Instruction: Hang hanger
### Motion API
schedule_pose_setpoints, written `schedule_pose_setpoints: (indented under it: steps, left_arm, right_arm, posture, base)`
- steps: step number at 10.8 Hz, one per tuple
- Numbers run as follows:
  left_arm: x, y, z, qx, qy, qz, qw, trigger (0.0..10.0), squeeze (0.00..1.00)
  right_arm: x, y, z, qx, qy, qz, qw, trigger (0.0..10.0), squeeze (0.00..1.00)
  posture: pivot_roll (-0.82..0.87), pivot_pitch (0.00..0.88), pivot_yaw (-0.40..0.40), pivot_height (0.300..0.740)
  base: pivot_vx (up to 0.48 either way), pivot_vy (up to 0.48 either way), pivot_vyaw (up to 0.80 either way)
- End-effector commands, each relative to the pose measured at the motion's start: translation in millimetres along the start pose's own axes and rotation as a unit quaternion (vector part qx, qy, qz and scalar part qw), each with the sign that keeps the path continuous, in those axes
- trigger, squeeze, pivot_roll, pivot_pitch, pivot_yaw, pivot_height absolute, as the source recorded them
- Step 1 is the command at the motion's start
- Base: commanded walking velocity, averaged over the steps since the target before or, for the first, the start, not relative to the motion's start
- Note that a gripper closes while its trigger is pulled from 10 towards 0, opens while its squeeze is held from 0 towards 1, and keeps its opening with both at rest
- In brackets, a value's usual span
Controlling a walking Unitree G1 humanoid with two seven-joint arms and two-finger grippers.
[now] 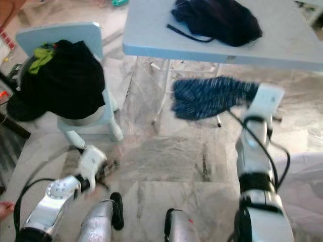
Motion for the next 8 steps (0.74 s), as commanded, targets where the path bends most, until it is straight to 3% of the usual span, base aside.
schedule_pose_setpoints:
  steps: [1,2,3,5,7,8]
  left_arm:
    - [-6.7,11.0,7.3,0.008,-0.025,0.045,0.999,6.6,0.0]
    - [-21.1,22.9,22.1,0.021,-0.07,0.123,0.99,10.0,0.0]
    - [-25.6,31.9,27.4,-0.019,-0.088,0.164,0.982,10.0,0.0]
    - [-27.6,39.2,42.3,-0.01,-0.119,0.179,0.976,10.0,0.0]
    - [-27.1,47.2,58.3,-0.008,-0.148,0.193,0.97,10.0,0.0]
    - [-26.3,53.4,67.0,-0.01,-0.16,0.207,0.965,10.0,0.0]
  right_arm:
    - [-4.2,-1.6,-4.9,0.005,0.01,0.009,1.0,0.0,0.0]
    - [-15.9,10.4,-8.2,-0.021,0.013,0.077,0.997,0.0,0.0]
    - [-20.9,18.1,-5.5,-0.038,0.011,0.121,0.992,0.0,0.0]
    - [-34.6,31.9,11.3,-0.022,-0.007,0.173,0.985,0.0,0.0]
    - [-47.3,37.3,13.0,0.017,-0.016,0.168,0.985,0.0,0.0]
    - [-58.7,40.9,14.9,0.015,-0.037,0.155,0.987,0.0,0.0]
  posture:
    - [0.01,0.19,-0.045,0.74]
    - [0.01,0.182,-0.037,0.74]
    - [0.01,0.176,-0.03,0.74]
    - [0.01,0.155,-0.024,0.74]
    - [0.02,0.144,-0.036,0.74]
    - [0.02,0.141,-0.04,0.74]
  base:
    - [0.0,0.0,0.0]
    - [0.0,0.0,0.0]
    - [0.0,0.0,0.0]
    - [0.0,0.0,0.0]
    - [0.141,0.0,0.0]
    - [0.296,0.0,0.0]
Point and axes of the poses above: a point about 5 cm out from each wrist's last joint towards the gripper, its own x axis pointing out of the wrist towards the gripper, its own z axis along the axis of the wrist's last joint, y = z × x, the point moved 6 cm from there along x, pointing out of the wrist towards the gripper, and after that the axes turned 10 degrees about x, right-handed, at the moved point
